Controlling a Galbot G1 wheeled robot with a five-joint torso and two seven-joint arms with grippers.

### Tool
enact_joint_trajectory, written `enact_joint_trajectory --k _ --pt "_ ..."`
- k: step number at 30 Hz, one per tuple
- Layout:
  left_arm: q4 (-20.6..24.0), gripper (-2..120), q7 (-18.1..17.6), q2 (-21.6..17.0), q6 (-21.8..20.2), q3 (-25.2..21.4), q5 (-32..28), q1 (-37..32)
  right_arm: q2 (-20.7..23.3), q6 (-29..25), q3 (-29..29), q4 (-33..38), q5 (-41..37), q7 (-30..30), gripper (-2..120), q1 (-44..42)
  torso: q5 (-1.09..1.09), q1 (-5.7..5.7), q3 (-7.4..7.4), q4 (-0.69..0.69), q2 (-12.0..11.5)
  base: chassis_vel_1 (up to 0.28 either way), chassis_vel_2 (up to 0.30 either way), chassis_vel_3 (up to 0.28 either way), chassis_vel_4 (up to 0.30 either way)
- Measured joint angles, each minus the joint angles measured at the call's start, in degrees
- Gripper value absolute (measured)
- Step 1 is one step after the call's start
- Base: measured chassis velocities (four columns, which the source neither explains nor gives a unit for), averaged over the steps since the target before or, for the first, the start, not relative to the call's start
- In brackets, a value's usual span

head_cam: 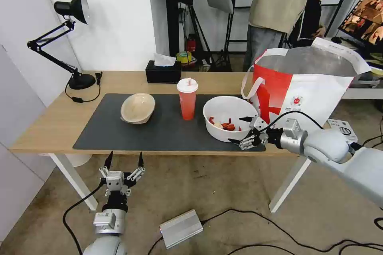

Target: Pick up the trash from the table and place it into the takeout bag.

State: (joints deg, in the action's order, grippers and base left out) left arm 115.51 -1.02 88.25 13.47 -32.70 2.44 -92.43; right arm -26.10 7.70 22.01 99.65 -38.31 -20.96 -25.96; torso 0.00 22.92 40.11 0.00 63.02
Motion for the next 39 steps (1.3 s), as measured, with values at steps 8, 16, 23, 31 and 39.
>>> enact_joint_trajectory --k 8,16,23,31,39 --pt "-0.72 100 0.02 -0.28 0.1 -0.02 -0.07 0.64 -1.85 -0.26 2.51 -2.61 1.0 -0.01 99 2.07 0.0 0.0 0.0 0.0 0.0 0.0 0.0 0.0 0.0" --pt "-1.31 100 0.03 -0.37 0.15 -0.27 -0.3 0.91 -3.49 -0.55 4.12 -5.25 1.86 -0.05 93 3.22 -0.01 -0.01 -0.01 -0.01 0.01 0.0 0.0 0.0 0.0" --pt "-1.58 100 0.03 -0.24 0.29 -0.25 -0.3 1.01 -4.12 -0.54 4.95 -6.75 2.23 -0.14 84 3.97 0.0 -0.01 0.0 0.0 0.01 0.0 0.0 0.0 0.0" --pt "-1.89 100 0.03 -0.07 0.3 -0.04 -0.17 1.3 -4.33 -0.69 5.01 -7.46 2.41 -0.18 56 4.02 0.0 -0.01 0.0 0.0 0.0 0.0 0.0 0.0 0.0" --pt "-2.22 100 0.03 0.07 0.33 0.51 0.01 1.41 -4.8 -1.9 4.88 -8.27 2.57 -0.09 30 4.16 0.01 0.0 0.0 0.0 0.0 0.0 0.0 0.0 0.0"
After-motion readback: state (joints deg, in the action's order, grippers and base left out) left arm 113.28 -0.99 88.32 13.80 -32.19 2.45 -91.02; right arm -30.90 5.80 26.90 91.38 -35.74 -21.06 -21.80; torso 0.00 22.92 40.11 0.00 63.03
